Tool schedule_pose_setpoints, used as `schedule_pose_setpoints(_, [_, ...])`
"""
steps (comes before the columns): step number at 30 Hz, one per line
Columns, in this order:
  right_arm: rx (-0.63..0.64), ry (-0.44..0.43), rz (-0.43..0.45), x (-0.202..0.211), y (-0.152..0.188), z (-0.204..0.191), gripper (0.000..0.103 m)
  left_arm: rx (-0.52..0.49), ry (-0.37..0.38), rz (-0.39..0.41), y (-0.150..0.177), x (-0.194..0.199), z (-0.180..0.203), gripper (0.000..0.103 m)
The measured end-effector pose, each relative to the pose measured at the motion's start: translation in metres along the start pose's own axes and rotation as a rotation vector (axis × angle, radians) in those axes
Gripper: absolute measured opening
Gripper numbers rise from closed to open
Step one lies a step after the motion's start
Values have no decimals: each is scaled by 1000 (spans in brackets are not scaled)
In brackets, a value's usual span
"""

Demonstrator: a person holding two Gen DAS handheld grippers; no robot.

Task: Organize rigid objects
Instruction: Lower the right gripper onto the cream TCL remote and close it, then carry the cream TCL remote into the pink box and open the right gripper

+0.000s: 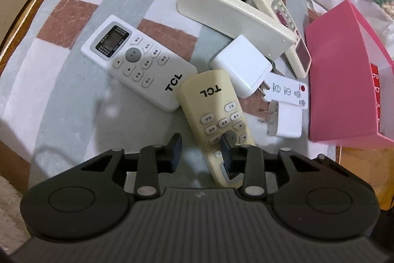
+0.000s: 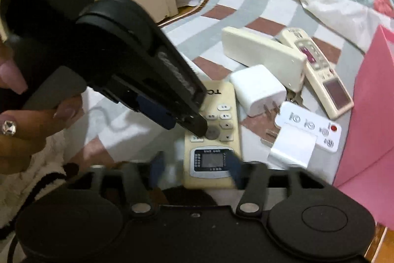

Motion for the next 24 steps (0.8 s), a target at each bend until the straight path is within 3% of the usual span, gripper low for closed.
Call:
schedule_pose_setpoints(4, [79, 44, -36, -10, 0, 1, 71, 13, 26, 9, 1, -3, 1, 34])
schedule_pose_setpoints(7, [59, 56, -56, -26, -3, 12, 72, 53, 66, 8, 3, -6, 1, 34])
schedule_pose_setpoints(9, [34, 67, -43, -26, -8, 16, 63, 76, 77, 16, 4, -6, 0, 34])
schedule_pose_setpoints(11, [1, 54, -47, -24, -9, 19, 63, 90, 97, 26, 4, -5, 0, 34])
schedule_pose_setpoints(15, [-43, 49, -40, -21, -7, 20, 63, 158, 179, 17, 6, -6, 5, 45])
schedule_pose_setpoints(24, [-121, 18, -18, -22, -6, 19, 62, 128, 118, 57, 10, -10, 6, 36])
Point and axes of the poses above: each gripper's, at about its wrist camera, not at the fingertips, and x roughly against the way its jaws point, z to its right, y to its underside, the point moved 8 cm from there along -x, roughly the way its jaws point, and after that the axes turned 4 degrees about y, right-handed, at the moved point
